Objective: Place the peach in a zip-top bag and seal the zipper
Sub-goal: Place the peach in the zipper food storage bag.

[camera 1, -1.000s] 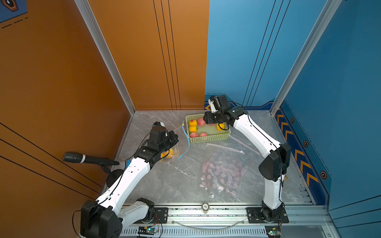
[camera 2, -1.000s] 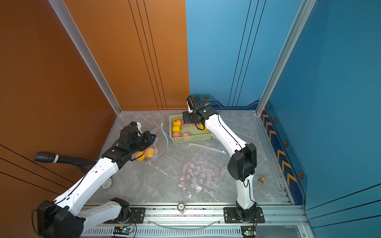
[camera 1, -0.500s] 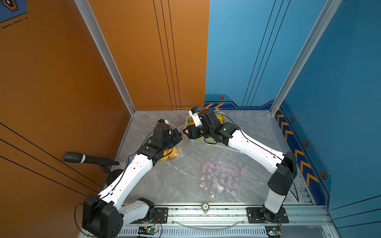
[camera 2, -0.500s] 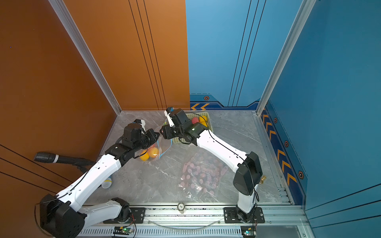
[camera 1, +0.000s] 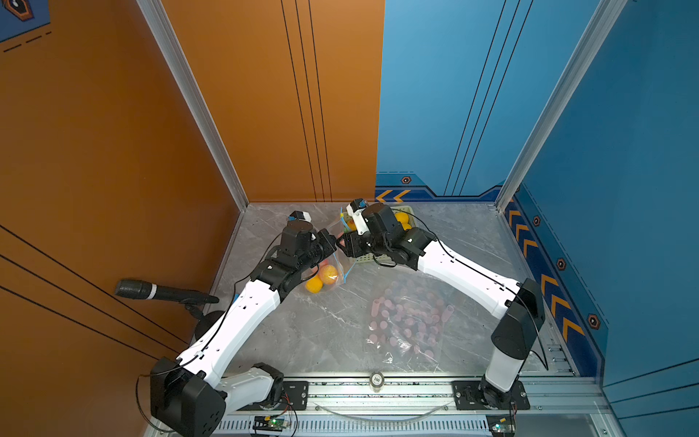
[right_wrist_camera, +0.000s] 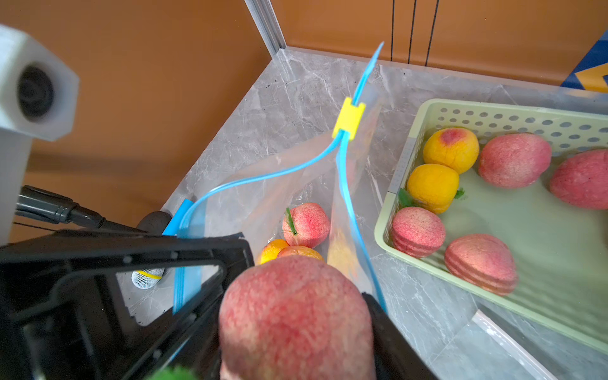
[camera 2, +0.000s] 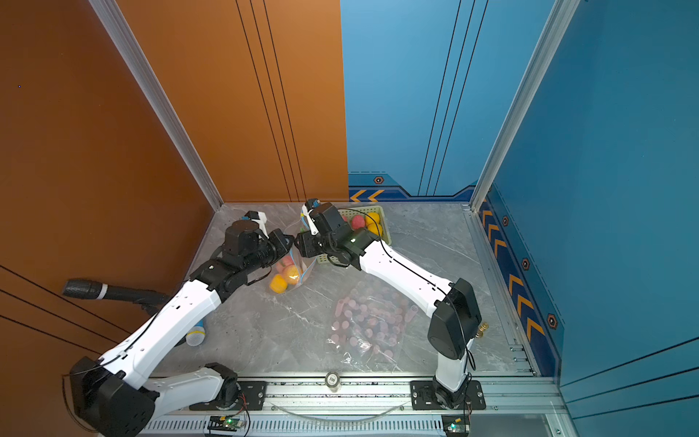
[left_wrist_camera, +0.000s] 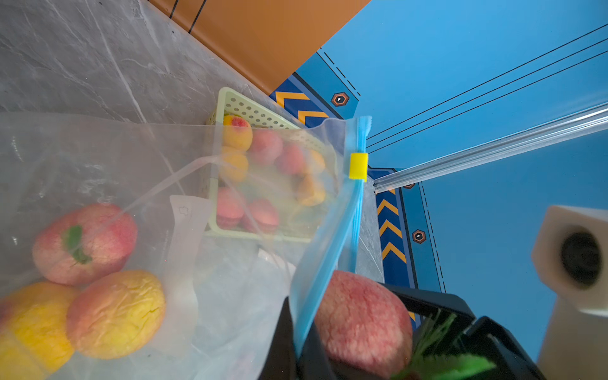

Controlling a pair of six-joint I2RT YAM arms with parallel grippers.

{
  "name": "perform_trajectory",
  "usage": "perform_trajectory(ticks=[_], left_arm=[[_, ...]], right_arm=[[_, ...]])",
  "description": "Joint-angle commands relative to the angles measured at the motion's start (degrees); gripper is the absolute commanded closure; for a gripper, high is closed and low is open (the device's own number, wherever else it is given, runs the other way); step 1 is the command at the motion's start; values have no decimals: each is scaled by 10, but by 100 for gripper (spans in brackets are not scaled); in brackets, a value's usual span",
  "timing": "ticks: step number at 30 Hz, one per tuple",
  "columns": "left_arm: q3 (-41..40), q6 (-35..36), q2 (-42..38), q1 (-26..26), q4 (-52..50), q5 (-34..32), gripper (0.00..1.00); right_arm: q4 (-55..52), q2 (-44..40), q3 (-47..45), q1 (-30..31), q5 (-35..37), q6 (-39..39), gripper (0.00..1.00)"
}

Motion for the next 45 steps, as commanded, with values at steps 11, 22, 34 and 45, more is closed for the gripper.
perform_trajectory(ticks=[11, 22, 34, 45], left_arm=[[8, -2, -6, -10, 8, 8, 100], [6, -8, 0, -11, 16, 11, 100], [0, -16, -1, -10, 16, -7, 100], [5, -19, 3, -3, 18, -14, 100]], right_arm=[[-23, 11, 19, 4, 33, 1, 36], [-26, -2, 20, 8, 40, -13, 24], [-37, -61, 5, 21, 70, -7, 30], [-65, -140, -95, 12, 111, 128, 49]])
